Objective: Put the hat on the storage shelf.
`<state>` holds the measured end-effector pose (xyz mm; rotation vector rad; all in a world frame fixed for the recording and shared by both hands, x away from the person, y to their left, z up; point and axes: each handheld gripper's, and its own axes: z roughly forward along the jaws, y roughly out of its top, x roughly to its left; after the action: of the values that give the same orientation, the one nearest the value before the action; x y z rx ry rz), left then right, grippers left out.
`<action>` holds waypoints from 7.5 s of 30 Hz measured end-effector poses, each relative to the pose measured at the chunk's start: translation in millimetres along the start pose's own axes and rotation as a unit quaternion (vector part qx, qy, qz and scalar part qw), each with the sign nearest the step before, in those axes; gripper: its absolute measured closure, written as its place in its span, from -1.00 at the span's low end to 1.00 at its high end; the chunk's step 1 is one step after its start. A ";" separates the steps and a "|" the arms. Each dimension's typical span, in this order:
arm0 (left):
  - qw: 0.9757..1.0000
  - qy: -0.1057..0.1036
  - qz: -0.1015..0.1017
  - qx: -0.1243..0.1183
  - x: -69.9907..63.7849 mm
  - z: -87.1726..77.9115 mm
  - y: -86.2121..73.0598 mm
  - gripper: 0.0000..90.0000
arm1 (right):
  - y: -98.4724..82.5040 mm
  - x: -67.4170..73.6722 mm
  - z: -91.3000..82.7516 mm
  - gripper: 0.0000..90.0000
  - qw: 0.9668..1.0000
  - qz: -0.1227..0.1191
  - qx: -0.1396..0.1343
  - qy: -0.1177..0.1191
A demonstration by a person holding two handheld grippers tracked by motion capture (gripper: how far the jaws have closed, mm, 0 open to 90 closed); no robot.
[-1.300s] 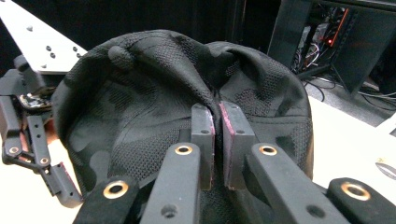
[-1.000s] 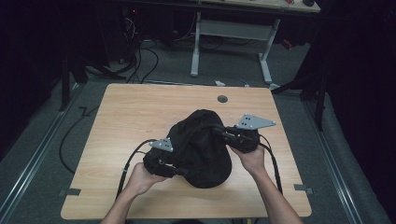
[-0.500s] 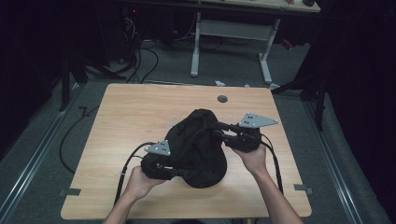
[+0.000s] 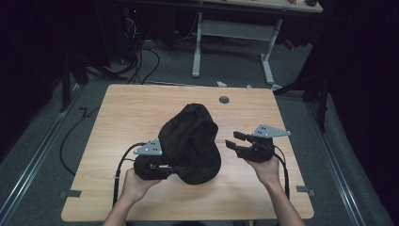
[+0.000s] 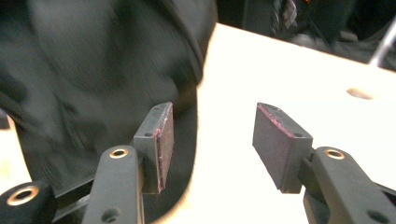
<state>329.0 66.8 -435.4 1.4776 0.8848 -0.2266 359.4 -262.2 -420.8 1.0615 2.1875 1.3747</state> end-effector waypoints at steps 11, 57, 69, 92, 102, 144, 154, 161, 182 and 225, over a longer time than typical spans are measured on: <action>0.999 0.018 0.019 -0.034 -3.2 -6.0 4.2 0.62 | -60.5 -12.5 11.3 0.04 0.995 0.048 0.077 -0.048; 0.983 0.101 0.055 -0.144 8.2 -23.2 48.1 0.61 | -111.5 -18.6 22.3 -0.24 0.977 0.051 0.126 -0.166; 0.976 0.133 0.073 -0.158 14.1 -25.4 66.4 0.61 | -111.5 -18.0 22.1 -0.25 0.976 0.054 0.126 -0.167; 0.960 0.198 0.128 -0.152 40.0 -3.9 77.3 0.61 | -111.2 -18.4 22.9 -0.25 0.976 0.056 0.125 -0.171; 0.951 0.220 0.154 -0.155 43.8 4.7 82.3 0.61 | -111.2 -18.4 22.8 -0.25 0.976 0.056 0.125 -0.171; 0.960 0.229 0.096 -0.127 73.3 34.1 69.1 0.42 | -111.3 -18.3 22.9 -0.25 0.976 0.054 0.125 -0.171; 0.962 0.230 0.045 -0.138 77.6 28.0 72.6 -0.24 | -111.3 -18.3 22.9 -0.25 0.976 0.054 0.125 -0.171; 0.961 0.234 0.030 -0.142 78.6 23.7 71.8 -0.49 | -111.3 -18.2 22.9 -0.25 0.976 0.054 0.125 -0.171; 0.963 0.228 0.005 -0.145 73.9 -1.7 64.2 -0.59 | -111.3 -18.3 22.9 -0.25 0.976 0.054 0.125 -0.171; 0.961 0.229 -0.019 -0.155 64.3 -28.2 24.2 -0.48 | -111.3 -18.3 22.9 -0.25 0.976 0.054 0.125 -0.171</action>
<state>377.4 120.1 -453.5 1.2345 1.2574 0.2304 340.4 -289.5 -531.0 1.4092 2.1027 0.8864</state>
